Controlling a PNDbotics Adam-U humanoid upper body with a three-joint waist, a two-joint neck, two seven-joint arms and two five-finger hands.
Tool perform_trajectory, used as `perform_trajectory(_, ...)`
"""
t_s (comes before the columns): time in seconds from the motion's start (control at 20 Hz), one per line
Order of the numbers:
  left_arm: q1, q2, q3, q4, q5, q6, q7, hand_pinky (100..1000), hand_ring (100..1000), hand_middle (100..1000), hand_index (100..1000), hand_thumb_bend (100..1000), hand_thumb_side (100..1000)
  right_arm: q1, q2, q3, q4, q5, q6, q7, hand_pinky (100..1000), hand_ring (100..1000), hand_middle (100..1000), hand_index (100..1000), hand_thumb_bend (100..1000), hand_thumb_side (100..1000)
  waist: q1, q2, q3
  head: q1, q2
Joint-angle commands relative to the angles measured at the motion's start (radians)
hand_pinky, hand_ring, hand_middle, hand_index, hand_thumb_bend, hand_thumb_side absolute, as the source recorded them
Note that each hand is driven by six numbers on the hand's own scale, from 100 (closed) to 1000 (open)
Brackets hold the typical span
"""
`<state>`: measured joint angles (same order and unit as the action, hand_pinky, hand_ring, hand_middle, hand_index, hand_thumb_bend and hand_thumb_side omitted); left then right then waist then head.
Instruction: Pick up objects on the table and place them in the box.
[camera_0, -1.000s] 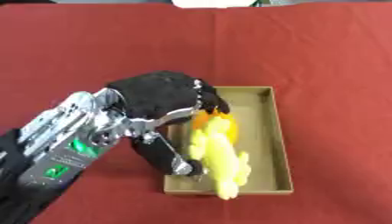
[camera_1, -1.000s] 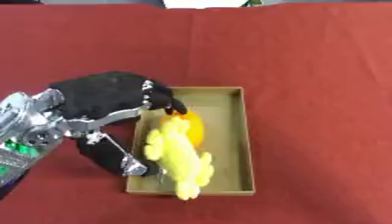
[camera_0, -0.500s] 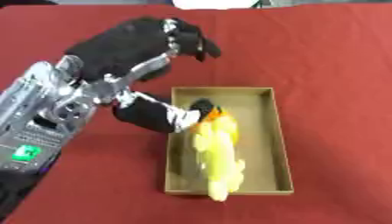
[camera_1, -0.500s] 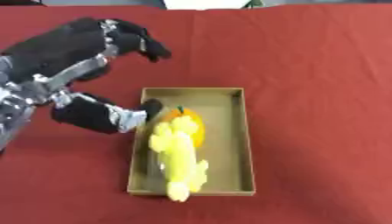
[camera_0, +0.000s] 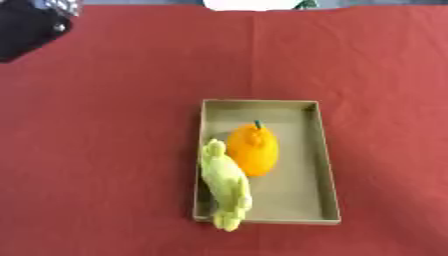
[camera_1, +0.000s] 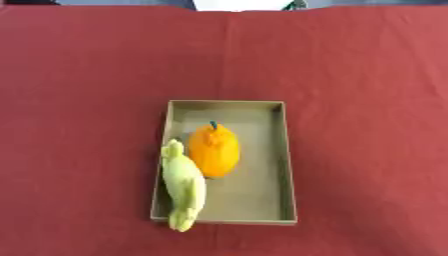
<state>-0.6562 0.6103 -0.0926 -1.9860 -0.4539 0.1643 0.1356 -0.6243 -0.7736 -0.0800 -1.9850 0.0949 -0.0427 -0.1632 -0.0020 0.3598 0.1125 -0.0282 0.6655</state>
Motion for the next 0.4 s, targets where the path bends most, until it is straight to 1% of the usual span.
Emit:
perform_trajectory(0.05, 0.028, 0.035, 0.072, -0.014, 0.037, -0.007, 0.119, 727, 727, 658, 843, 158, 700, 0.003, -0.035, -0.013, -0.015, 0.011, -0.029, -0.011, 758, 736, 705, 865, 120, 910, -0.002, -0.016, 0.004, 0.007, -0.017)
perform_trajectory(0.15, 0.060, 0.032, 0.103, -0.014, 0.051, -0.013, 0.198, 728, 724, 654, 842, 174, 718, 0.014, -0.032, -0.014, -0.015, 0.015, -0.047, -0.018, 759, 736, 706, 865, 121, 907, -0.004, -0.014, 0.008, 0.008, -0.021)
perform_trajectory(0.25, 0.095, 0.024, 0.130, -0.014, 0.079, -0.037, 0.282, 729, 718, 647, 838, 209, 724, 0.027, -0.025, -0.017, -0.015, 0.017, -0.066, -0.028, 758, 736, 706, 865, 121, 904, -0.006, -0.013, 0.009, 0.007, -0.025)
perform_trajectory(0.3, 0.109, 0.021, 0.140, -0.014, 0.093, -0.050, 0.318, 729, 716, 644, 836, 239, 734, 0.032, -0.021, -0.019, -0.015, 0.017, -0.075, -0.033, 757, 736, 705, 865, 120, 904, -0.006, -0.013, 0.009, 0.006, -0.026)
perform_trajectory(0.4, 0.138, 0.010, 0.163, -0.014, 0.117, -0.080, 0.392, 725, 710, 637, 829, 342, 759, 0.049, -0.010, -0.023, -0.015, 0.014, -0.095, -0.044, 756, 735, 705, 863, 116, 904, -0.006, -0.012, 0.010, 0.005, -0.028)
